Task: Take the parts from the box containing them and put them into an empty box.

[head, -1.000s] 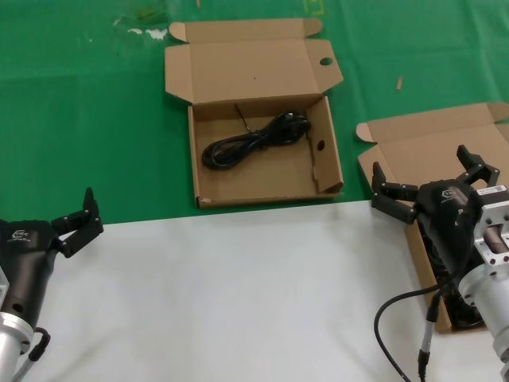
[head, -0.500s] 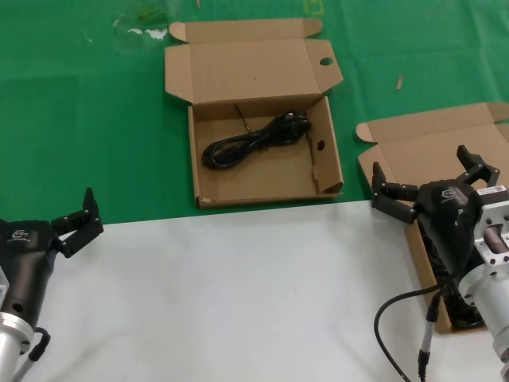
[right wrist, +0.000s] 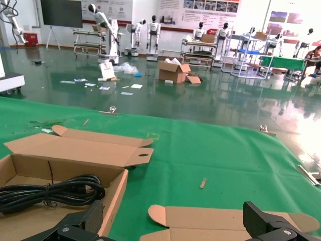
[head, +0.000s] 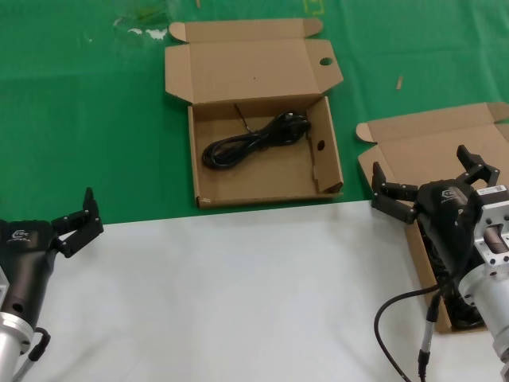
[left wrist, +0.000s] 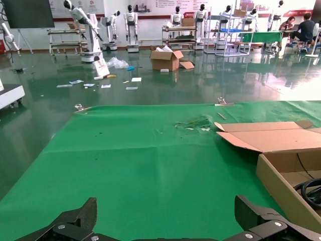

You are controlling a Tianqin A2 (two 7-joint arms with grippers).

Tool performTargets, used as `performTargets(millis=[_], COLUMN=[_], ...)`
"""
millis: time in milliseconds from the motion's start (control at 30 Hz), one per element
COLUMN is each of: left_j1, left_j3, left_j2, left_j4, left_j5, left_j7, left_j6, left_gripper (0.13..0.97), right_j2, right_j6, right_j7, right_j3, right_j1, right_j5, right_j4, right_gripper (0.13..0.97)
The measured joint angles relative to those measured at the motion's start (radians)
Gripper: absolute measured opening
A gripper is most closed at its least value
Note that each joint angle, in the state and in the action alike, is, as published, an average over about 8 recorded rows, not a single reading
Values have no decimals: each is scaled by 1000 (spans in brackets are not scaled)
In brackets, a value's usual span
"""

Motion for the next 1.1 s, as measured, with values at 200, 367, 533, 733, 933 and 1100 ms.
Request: performTargets(millis=[200, 367, 533, 733, 933, 1100], left_j1=[0, 0, 0, 0, 0, 0], left_j3=[0, 0, 0, 0, 0, 0], left_j2=[0, 0, 0, 0, 0, 0], left_j4=[0, 0, 0, 0, 0, 0], left_j5=[0, 0, 0, 0, 0, 0], left_j7=[0, 0, 0, 0, 0, 0], left_j6=[0, 0, 0, 0, 0, 0], left_gripper=[966, 966, 966, 966, 966, 966], right_j2=[0, 0, 0, 0, 0, 0], right_j6=[0, 0, 0, 0, 0, 0], right_j7=[0, 0, 0, 0, 0, 0], right_j3=[0, 0, 0, 0, 0, 0], right_j1=[0, 0, 0, 0, 0, 0], right_j5=[0, 0, 0, 0, 0, 0], right_j4=[0, 0, 0, 0, 0, 0], right_gripper=[966, 966, 966, 966, 966, 966])
